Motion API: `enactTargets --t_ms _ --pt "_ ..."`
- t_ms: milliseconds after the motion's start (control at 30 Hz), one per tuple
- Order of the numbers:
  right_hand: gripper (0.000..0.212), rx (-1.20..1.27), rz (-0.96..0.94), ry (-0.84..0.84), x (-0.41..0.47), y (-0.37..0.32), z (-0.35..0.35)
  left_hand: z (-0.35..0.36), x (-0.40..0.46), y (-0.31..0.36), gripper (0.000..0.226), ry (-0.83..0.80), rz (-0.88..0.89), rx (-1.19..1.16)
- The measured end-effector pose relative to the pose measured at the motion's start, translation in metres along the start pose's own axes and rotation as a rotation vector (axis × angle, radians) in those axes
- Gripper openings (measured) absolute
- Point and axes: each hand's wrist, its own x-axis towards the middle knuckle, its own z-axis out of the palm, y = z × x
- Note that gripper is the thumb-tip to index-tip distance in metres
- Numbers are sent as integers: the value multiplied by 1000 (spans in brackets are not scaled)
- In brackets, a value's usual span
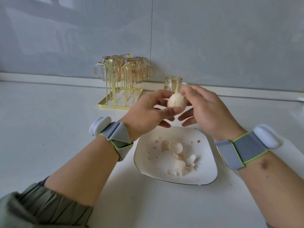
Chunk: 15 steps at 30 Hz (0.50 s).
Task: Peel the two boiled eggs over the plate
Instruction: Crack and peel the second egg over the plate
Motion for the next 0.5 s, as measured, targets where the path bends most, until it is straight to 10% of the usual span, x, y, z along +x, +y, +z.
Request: enactTargets --t_ms 500 --pt "16 -131 -116 85 -2 -1 -1 0 2 -1 44 -56 -59 -212"
